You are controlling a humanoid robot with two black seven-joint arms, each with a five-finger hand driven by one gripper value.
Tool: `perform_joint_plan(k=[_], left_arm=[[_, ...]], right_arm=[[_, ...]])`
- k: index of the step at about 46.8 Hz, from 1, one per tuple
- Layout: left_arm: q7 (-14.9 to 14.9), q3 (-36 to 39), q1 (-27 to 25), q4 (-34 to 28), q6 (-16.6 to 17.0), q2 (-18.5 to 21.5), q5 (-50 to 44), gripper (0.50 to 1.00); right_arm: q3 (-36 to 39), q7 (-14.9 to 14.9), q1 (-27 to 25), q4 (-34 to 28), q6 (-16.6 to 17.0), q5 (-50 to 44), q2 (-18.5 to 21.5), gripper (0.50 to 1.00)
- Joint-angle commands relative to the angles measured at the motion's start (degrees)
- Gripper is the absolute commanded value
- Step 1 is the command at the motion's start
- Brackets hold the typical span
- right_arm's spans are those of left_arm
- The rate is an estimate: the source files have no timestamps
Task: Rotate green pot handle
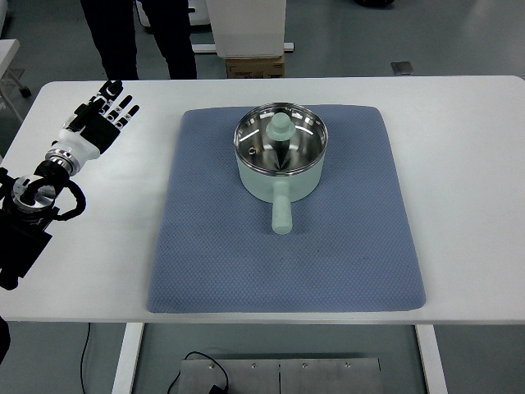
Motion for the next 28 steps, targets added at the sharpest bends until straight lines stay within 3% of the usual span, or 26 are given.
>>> perform_joint_plan(k=[1, 28], left_arm=[[0.0, 0.1, -0.1, 0.0, 0.3, 0.1, 0.1, 1.0], [-0.9, -0.6, 0.0, -0.1, 0.5, 0.4, -0.3, 1.0]], right_arm=[[0.0, 0.0, 0.0, 0.0, 0.0, 0.0, 0.0, 1.0], [0.0, 0.0, 0.0, 0.0, 0.0, 0.0, 0.0, 1.0]])
